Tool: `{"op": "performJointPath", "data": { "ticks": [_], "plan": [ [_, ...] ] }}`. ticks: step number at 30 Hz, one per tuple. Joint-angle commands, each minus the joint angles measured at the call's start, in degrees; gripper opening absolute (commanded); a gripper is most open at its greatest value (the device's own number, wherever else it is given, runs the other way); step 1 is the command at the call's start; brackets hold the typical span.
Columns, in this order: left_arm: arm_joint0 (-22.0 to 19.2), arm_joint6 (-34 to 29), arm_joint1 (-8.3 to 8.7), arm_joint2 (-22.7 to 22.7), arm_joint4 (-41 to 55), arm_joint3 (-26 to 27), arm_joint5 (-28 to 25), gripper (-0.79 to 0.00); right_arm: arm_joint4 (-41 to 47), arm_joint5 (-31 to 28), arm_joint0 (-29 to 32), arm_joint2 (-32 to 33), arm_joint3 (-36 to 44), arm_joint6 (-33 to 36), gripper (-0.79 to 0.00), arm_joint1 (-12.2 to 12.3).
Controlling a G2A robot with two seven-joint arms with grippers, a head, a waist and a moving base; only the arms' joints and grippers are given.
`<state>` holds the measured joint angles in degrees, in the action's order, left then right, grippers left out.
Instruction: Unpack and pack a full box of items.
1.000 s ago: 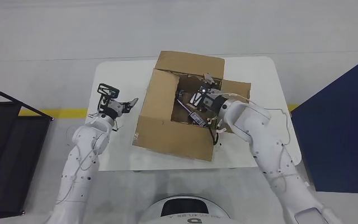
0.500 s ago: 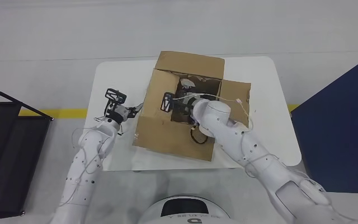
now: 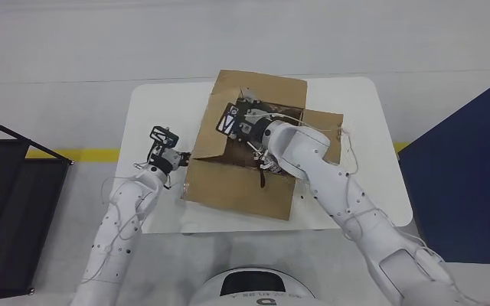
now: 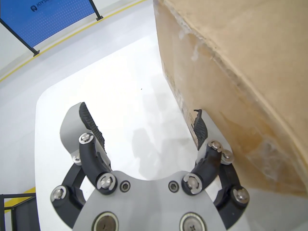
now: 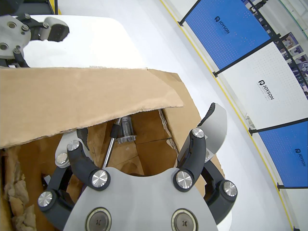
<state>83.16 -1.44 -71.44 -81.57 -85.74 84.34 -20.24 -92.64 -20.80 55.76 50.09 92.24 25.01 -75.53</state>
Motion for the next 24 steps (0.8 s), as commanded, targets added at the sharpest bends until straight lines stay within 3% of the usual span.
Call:
{"op": "performJointPath", "data": {
  "ticks": [1, 7, 11, 15, 20, 24],
  "plan": [
    [0.5, 1.0, 0.14, 0.2, -0.7, 0.2, -0.9, 0.0, -0.6, 0.1, -0.3, -1.1, 0.8, 0.5, 0.0, -0.3],
    [2.7, 5.6, 0.69, -0.7, -0.6, 1.2, -4.1, 0.0, -0.3, 1.2, -3.4, -5.2, 0.4, 2.6, 0.0, -2.0],
    [4.8, 9.5, 1.24, -3.9, 0.4, 1.6, -4.0, 0.0, 1.4, 2.0, -6.2, -8.1, -1.3, 3.8, 0.0, -3.6],
    [7.4, 13.2, 1.75, -11.5, 8.4, 2.0, -1.8, 0.0, 3.8, 4.4, -10.2, -12.5, -5.5, 4.3, 0.0, -6.1],
    [12.6, 16.1, 2.66, -22.7, 17.1, 3.7, -2.7, 0.0, 6.8, 5.1, -15.3, -18.8, -13.3, 5.5, 0.0, -10.1],
    [15.4, 16.3, 2.9, -26.7, 20.5, 4.7, -3.3, 0.0, 6.5, 7.6, -17.4, -22.9, -18.4, 6.5, 0.0, -13.1]
  ]
}}
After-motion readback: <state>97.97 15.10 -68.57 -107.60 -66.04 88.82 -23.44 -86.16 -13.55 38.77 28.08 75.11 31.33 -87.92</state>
